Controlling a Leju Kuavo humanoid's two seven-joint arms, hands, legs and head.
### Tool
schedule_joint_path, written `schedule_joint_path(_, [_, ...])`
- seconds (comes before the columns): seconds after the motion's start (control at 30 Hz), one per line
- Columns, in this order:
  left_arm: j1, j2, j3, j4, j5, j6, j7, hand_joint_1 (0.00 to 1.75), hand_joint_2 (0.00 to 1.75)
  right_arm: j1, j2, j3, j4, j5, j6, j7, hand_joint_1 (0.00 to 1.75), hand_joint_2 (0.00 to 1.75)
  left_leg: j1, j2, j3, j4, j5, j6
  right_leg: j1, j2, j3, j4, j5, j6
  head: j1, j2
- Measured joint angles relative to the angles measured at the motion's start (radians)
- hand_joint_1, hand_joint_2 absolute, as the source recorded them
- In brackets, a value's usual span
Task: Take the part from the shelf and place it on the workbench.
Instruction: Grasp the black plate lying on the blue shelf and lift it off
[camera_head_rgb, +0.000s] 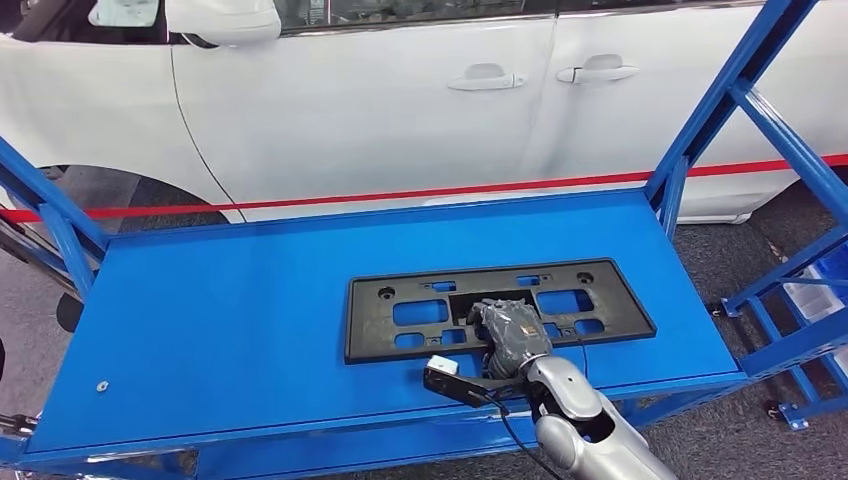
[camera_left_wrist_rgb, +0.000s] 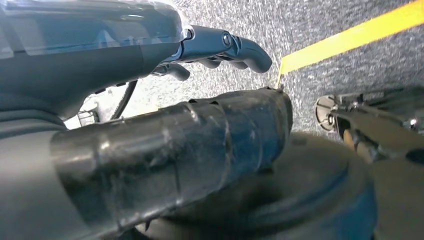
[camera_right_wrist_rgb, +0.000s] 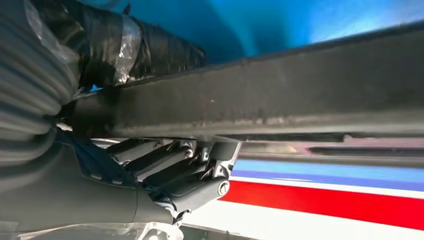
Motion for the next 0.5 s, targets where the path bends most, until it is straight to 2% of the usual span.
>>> schedule_joint_path(0.1, [0.000,0.000,-0.010,0.000,0.012,-0.001,-0.008,0.00,0.00,0.001,0.001,0.000,0.000,-0.002,-0.008,0.001,1.75,1.75,0.002,0.000,0.007,-0.006,-0.002,-0.005,0.003,0.000,0.005,0.000,-0.006,-0.006,0.000,0.000])
schedule_joint_path(0.23, [0.001,0.000,-0.021,0.000,0.025,-0.005,-0.021,0.00,1.75,0.003,0.001,0.000,0.000,-0.006,-0.013,0.001,1.75,1.75,0.004,0.000,0.011,-0.009,-0.005,-0.013,0.005,0.000,0.011,0.001,-0.009,-0.008,0.000,0.000])
schedule_joint_path(0.37, [0.001,0.000,-0.028,0.000,0.027,-0.007,-0.024,0.00,1.75,0.006,0.001,0.000,0.000,-0.009,-0.014,0.000,1.75,1.75,0.004,0.000,0.013,-0.009,-0.005,-0.015,0.006,0.000,0.014,0.001,-0.010,-0.008,0.000,0.000])
schedule_joint_path(0.43, [0.001,0.000,-0.029,0.000,0.029,-0.007,-0.024,0.00,0.87,0.008,0.001,0.000,0.000,-0.010,-0.016,0.000,1.75,1.75,0.003,0.000,0.014,-0.009,-0.004,-0.016,0.007,0.000,0.016,0.000,-0.010,-0.008,0.000,0.000])
schedule_joint_path(0.5, [0.001,0.000,-0.029,0.000,0.032,-0.008,-0.025,0.00,0.87,0.010,0.001,0.000,-0.001,-0.011,-0.017,-0.001,1.75,1.75,0.002,0.000,0.015,-0.009,-0.005,-0.016,0.007,0.000,0.017,0.000,-0.010,-0.008,0.000,0.000])
